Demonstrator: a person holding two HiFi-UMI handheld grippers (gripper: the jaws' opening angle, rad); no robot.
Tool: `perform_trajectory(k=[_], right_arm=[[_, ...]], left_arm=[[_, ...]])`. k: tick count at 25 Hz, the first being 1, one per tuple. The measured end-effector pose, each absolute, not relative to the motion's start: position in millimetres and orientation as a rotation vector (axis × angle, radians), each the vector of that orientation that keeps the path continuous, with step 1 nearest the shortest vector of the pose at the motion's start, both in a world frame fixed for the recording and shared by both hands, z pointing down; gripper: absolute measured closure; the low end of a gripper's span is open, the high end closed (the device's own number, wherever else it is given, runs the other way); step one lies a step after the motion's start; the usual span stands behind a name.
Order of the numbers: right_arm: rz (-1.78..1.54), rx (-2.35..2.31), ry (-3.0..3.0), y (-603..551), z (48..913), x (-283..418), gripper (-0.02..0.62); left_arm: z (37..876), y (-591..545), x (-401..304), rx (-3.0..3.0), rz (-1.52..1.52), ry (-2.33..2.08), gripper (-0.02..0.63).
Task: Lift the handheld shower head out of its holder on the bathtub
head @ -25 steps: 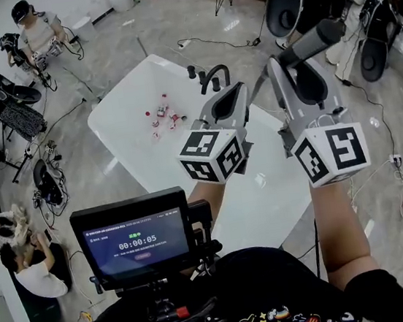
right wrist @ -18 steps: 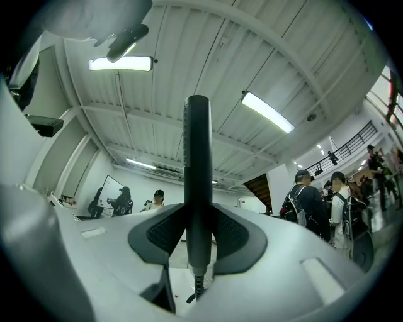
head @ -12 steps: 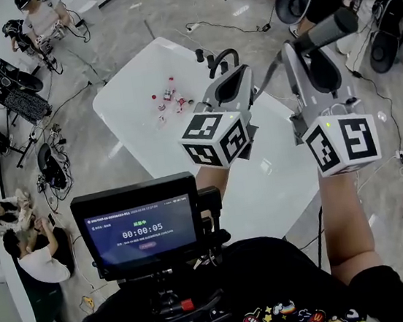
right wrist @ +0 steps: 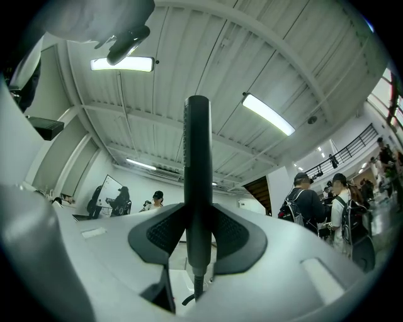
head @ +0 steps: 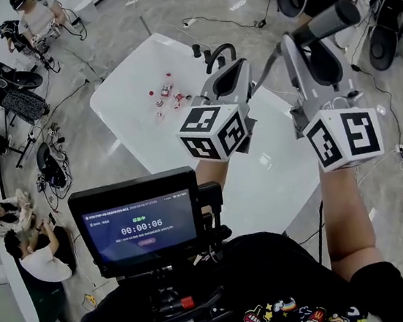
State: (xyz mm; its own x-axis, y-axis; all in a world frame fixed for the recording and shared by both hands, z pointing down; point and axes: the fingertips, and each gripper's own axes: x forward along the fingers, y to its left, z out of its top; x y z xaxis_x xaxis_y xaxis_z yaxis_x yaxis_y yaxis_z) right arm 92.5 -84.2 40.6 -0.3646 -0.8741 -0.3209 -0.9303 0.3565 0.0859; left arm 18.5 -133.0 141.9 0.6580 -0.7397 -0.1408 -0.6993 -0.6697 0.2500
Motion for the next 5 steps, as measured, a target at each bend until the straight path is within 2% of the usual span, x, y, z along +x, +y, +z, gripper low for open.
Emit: perform_trajectory(k=[5], right_arm=[[0.375,-1.629,2.395,-88.6,40.0,92.9,0.443]], left_arm=[[144.1,-137.9,18.3,2.696,-0.341,-1.179,0.606]])
